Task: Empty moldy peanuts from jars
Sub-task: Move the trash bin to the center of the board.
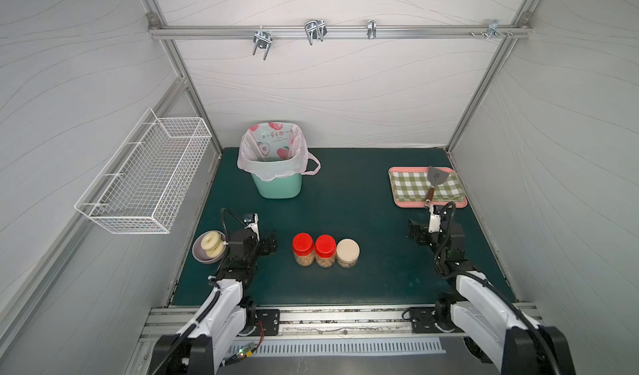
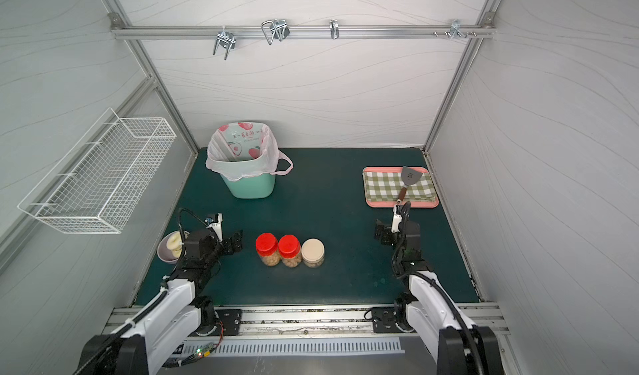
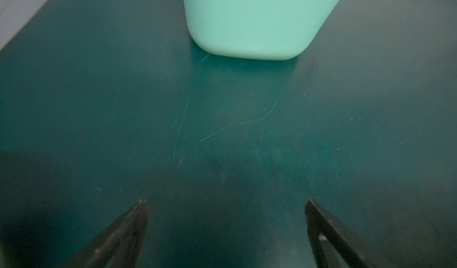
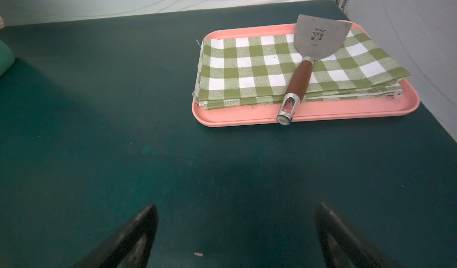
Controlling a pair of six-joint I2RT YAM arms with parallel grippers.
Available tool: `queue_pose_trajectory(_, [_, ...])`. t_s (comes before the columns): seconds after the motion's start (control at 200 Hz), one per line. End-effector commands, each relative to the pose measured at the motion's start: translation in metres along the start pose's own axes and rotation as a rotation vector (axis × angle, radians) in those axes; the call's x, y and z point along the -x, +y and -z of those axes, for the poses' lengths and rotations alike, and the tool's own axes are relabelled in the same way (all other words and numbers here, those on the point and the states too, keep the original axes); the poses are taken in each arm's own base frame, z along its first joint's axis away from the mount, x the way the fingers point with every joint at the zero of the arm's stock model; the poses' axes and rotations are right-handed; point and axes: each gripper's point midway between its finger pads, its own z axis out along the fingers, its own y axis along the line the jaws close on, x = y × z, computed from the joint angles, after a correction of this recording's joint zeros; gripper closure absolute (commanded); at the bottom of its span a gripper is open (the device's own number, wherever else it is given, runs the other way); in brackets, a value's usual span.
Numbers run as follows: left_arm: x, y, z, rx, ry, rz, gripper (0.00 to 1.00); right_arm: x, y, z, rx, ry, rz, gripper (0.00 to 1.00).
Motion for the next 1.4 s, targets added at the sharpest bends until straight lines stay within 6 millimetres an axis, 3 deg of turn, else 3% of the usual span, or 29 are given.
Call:
queue_pose_trajectory(0.0, [0.095, 0.007, -0.086, -0.013, -0.190, -0.034, 0.00, 0.038, 0.015, -0.097, 0.077, -0.088, 0.105, 0.01])
queue_pose_trajectory(0.14, [0.095, 0.006, -0.086, -0.020, -0.188, -0.035, 0.00, 0.039, 0.016, -0.099, 0.153, -0.061, 0.073, 0.01])
queue_pose_trajectory(0.946, [0.097, 0.008, -0.079, 0.026, -0.226, -0.043, 0.00, 0.041, 0.009, -0.088, 0.070, -0.134, 0.077, 0.01])
queue_pose_trajectory(1.071, [0.112, 0.005, -0.055, 0.079, -0.292, -0.072, 0.00, 0.055, 0.004, -0.068, 0.009, -0.203, 0.079, 0.01])
queue_pose_trajectory(1.206, [0.140, -0.001, -0.008, 0.195, -0.346, -0.156, 0.00, 0.078, -0.017, -0.038, -0.127, -0.202, -0.018, 0.01])
queue_pose_trajectory(1.336, [0.167, 0.002, 0.035, 0.183, -0.450, 0.031, 0.00, 0.095, -0.020, -0.011, -0.115, -0.109, -0.227, 0.01])
queue_pose_trajectory(1.396, [0.170, 0.002, 0.048, 0.154, -0.456, 0.146, 0.00, 0.100, -0.019, -0.002, -0.098, -0.071, -0.284, 0.01])
